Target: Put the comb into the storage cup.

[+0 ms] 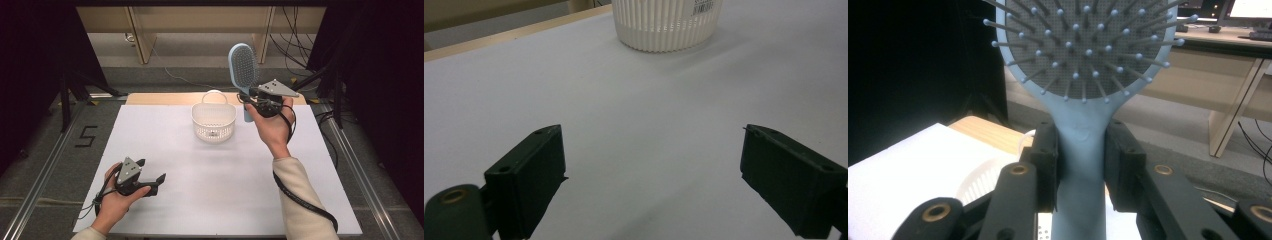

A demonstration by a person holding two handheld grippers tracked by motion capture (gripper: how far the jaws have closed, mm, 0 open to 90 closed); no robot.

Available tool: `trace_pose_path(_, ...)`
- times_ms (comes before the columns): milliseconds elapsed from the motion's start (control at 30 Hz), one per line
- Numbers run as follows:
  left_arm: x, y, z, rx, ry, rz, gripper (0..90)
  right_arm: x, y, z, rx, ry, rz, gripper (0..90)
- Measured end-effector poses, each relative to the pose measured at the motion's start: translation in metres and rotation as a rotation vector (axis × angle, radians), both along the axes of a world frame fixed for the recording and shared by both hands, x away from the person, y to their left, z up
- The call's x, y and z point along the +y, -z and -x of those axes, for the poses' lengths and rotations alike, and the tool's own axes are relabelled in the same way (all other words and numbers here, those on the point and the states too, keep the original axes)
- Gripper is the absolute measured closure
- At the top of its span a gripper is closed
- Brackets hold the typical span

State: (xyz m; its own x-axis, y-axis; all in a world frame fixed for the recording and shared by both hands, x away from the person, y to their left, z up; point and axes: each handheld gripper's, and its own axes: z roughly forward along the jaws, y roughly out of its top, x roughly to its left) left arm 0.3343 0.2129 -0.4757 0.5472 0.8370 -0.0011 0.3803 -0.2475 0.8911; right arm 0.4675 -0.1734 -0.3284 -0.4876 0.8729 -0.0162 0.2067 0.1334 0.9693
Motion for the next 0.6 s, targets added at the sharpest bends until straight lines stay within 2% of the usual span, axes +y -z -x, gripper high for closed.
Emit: trace_pose_path(600,-0.0002,-0.0005,0.0001,-0.002,0.000,0.000,10.4,0.0048,-0.0063,-0.0050,0.001,-0.004,0.002,70.3)
